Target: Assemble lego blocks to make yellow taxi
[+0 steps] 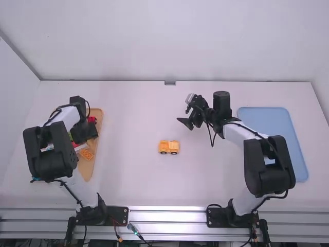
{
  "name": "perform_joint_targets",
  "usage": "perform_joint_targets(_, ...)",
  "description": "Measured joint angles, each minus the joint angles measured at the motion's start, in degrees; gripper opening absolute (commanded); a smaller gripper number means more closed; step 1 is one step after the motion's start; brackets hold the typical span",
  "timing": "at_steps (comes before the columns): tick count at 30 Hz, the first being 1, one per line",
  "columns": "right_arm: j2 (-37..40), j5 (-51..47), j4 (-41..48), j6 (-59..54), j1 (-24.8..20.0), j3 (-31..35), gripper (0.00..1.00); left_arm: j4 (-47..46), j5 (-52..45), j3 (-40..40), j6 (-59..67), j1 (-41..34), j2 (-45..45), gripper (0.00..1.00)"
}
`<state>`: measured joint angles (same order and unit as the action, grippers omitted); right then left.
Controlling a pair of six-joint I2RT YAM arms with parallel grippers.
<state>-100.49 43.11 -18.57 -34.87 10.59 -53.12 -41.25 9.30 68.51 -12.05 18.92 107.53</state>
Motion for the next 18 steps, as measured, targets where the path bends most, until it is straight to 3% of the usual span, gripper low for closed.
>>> perform_joint_targets(18, 0.0, 0.0, -0.5, 1.7, 0.0, 0.0, 0.99, 9.9, -0.7, -7.0, 0.0, 0.6, 0.0, 0.51)
